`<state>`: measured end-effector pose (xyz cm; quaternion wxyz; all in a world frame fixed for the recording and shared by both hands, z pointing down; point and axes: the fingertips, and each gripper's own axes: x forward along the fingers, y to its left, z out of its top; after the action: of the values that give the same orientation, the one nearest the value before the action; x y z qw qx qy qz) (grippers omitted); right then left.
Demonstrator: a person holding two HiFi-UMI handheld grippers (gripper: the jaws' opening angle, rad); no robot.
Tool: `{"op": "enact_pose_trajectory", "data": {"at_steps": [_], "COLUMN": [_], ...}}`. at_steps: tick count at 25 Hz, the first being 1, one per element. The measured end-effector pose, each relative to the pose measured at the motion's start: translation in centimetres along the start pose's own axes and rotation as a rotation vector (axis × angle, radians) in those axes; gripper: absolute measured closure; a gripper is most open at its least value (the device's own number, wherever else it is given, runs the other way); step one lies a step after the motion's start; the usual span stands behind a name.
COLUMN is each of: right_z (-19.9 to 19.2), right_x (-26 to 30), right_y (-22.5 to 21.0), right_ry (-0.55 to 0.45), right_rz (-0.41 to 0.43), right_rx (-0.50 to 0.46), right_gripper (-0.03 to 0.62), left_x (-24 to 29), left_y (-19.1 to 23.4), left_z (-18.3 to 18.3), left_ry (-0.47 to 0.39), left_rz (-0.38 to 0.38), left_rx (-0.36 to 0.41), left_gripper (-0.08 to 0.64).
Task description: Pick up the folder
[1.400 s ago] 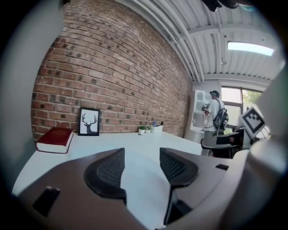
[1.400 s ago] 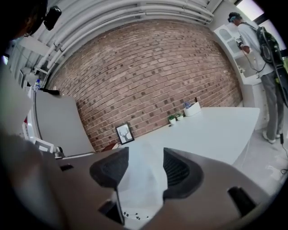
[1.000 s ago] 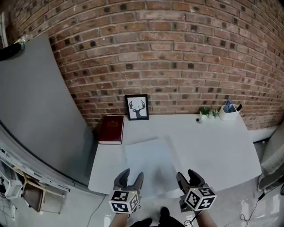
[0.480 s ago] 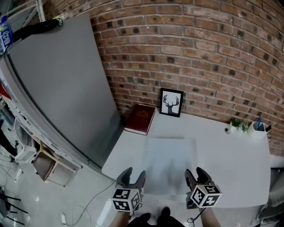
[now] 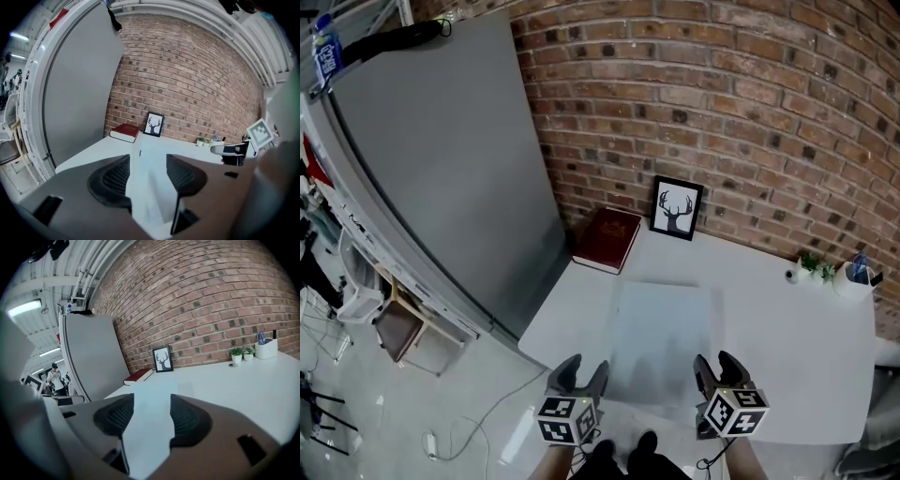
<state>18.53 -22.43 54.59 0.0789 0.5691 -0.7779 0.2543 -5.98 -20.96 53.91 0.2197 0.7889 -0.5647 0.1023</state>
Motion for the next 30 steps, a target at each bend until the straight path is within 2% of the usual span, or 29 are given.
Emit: {"op": "enact_pose_trajectory", "data": {"at_steps": [11,22,30], "right_z": [-1.9,-2.9,-3.3], "right_x": [-0.6,-1.0,-1.1], "right_y": [-1.6,-2.4,-2.8], "right_ry": [0.030,0.050,0.052], "right_rz": [-0.031,-0.056,-0.060], "right_rx": [0.017,0.048,0.071], "right_gripper": [0.364,0.364,0.364], "left_x": [1.6,6.0,7.9], "left_y": [-0.9,-1.8,-3.0], "left_z": [-2.8,-5.0,-6.2], "left_ry": [0.068,0.187,0.262], "left_rz": [-0.032,-0.109,-0.114], "left_rx": [-0.037,-0.129,-0.130], "left_gripper": [0.336,0.296,0.270]}}
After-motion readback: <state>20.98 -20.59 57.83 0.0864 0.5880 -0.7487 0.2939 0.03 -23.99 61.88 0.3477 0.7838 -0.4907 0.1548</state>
